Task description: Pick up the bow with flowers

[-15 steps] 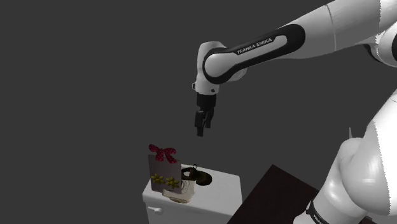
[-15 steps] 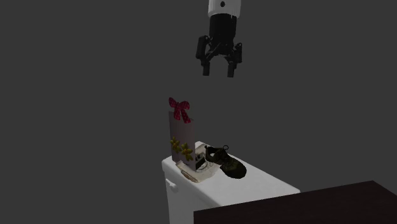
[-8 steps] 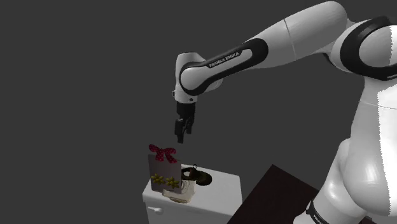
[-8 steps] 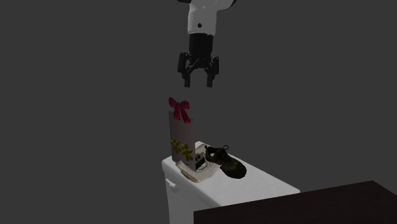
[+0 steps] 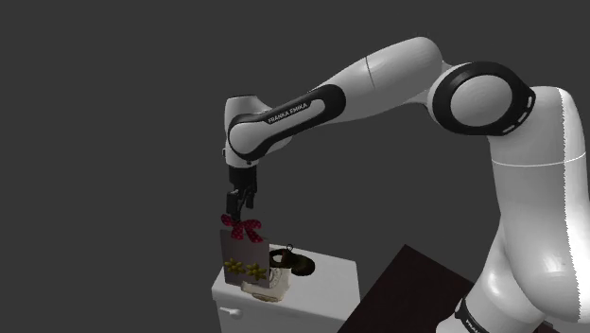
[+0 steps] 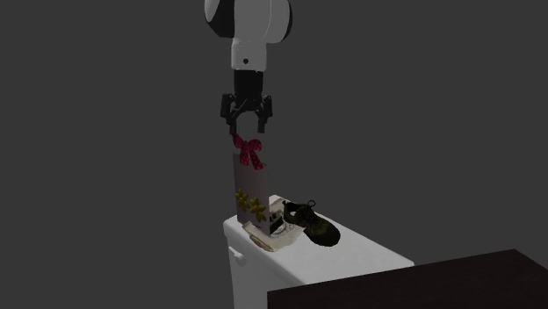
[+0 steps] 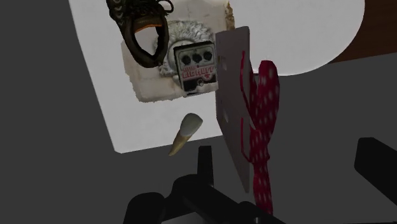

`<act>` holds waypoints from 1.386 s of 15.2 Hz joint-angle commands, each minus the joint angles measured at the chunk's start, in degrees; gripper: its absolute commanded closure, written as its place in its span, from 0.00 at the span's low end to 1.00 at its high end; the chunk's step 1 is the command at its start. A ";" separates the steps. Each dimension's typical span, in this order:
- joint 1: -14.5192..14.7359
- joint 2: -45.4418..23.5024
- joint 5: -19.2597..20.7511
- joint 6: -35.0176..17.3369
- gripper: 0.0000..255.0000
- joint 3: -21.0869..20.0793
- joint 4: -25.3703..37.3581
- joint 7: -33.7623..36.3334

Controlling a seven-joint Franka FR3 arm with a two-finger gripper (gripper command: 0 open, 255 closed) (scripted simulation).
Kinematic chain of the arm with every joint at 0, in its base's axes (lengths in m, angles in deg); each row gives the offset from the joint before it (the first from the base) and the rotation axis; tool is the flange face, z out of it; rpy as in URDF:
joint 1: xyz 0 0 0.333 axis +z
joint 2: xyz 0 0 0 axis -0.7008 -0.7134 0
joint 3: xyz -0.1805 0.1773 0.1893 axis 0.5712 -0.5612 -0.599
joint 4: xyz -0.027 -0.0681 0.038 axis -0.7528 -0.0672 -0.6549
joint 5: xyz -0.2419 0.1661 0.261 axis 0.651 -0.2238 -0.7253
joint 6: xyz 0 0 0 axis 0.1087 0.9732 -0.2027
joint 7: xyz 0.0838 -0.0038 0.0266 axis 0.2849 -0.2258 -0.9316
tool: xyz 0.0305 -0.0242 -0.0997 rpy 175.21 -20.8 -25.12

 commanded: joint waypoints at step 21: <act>0.38 -3.03 0.38 -3.31 1.00 0.03 -0.17 -0.14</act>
